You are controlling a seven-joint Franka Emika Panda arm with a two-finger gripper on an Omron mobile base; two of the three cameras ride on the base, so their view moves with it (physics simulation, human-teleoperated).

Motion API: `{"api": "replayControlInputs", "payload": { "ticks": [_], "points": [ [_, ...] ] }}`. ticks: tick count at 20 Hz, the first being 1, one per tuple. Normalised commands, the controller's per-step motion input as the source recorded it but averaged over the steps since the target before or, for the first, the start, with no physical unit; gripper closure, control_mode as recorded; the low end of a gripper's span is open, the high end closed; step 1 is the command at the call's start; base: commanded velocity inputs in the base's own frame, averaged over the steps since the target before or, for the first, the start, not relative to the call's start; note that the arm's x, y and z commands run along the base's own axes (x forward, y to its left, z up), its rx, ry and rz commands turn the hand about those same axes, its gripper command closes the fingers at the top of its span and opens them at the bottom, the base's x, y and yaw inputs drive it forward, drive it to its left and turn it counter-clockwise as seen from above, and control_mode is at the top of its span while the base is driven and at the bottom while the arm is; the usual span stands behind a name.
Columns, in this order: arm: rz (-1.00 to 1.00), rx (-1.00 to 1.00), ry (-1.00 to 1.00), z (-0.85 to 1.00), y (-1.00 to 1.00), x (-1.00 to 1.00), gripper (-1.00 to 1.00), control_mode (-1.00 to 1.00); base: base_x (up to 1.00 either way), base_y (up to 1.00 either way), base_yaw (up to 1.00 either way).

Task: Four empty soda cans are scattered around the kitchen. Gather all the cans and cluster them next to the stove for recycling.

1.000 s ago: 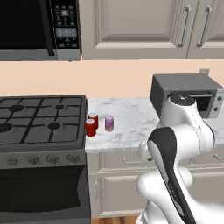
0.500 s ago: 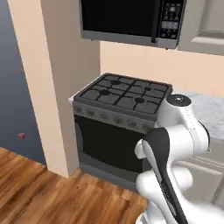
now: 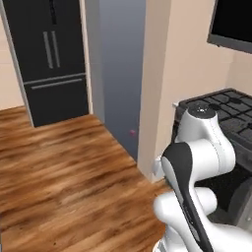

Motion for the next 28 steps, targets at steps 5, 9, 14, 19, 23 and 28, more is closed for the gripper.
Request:
{"api": "replayControlInputs", "payload": {
  "ticks": [5, 9, 14, 19, 23, 28],
  "points": [
    [0.00, 0.00, 0.00, 0.00, 0.00, 0.00, -1.00, 1.00, 0.27, 0.00, 0.78],
    [0.00, 0.00, 0.00, 0.00, 0.00, 0.00, -1.00, 1.00, 0.07, -0.07, 0.68],
    [0.00, 0.00, 0.00, 0.00, 0.00, 0.00, -1.00, 1.00, 0.10, -0.17, 0.56],
    [0.00, 0.00, 0.00, 0.00, 0.00, 0.00, -1.00, 1.00, 0.42, -0.45, 0.47],
    [0.00, 0.00, 0.00, 0.00, 0.00, 0.00, -1.00, 1.00, 0.75, -0.82, 0.21],
    [0.00, 0.00, 0.00, 0.00, 0.00, 0.00, -1.00, 1.00, 1.00, -0.75, 0.20]
  ]
}}
